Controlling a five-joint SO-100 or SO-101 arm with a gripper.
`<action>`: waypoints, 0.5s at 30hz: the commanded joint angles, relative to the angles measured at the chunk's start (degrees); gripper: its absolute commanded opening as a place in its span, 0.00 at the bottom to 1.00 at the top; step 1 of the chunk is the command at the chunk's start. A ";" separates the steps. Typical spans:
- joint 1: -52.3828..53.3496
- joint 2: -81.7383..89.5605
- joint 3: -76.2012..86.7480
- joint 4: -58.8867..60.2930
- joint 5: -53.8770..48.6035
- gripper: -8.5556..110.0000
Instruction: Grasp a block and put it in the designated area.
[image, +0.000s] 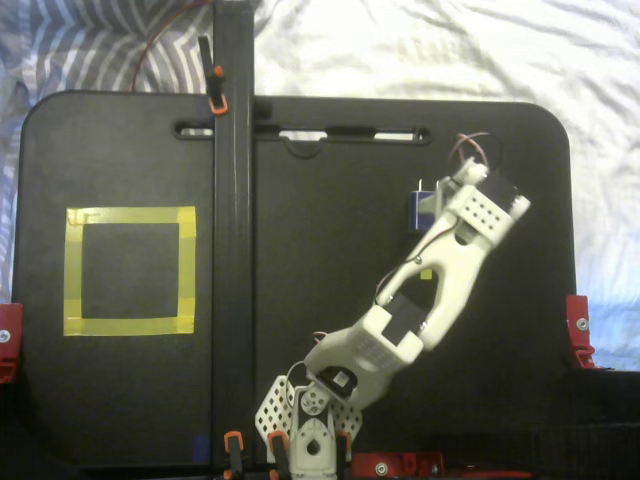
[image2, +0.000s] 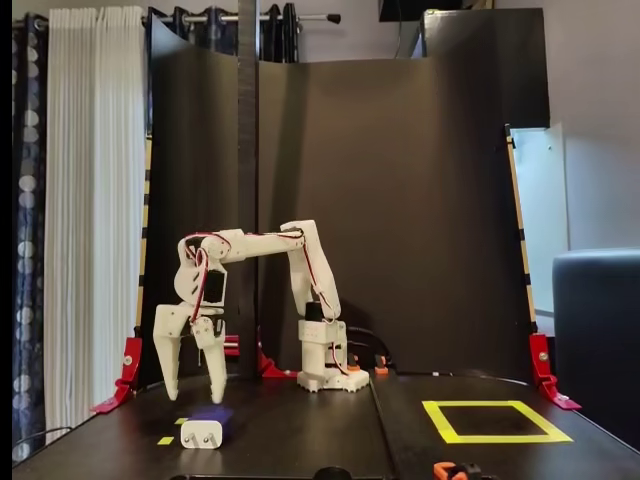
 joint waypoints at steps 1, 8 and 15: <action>-0.35 0.00 -2.37 -0.44 -0.44 0.31; -0.79 -0.79 -2.29 -0.18 -1.41 0.31; -0.97 -1.32 -2.29 0.00 -1.41 0.35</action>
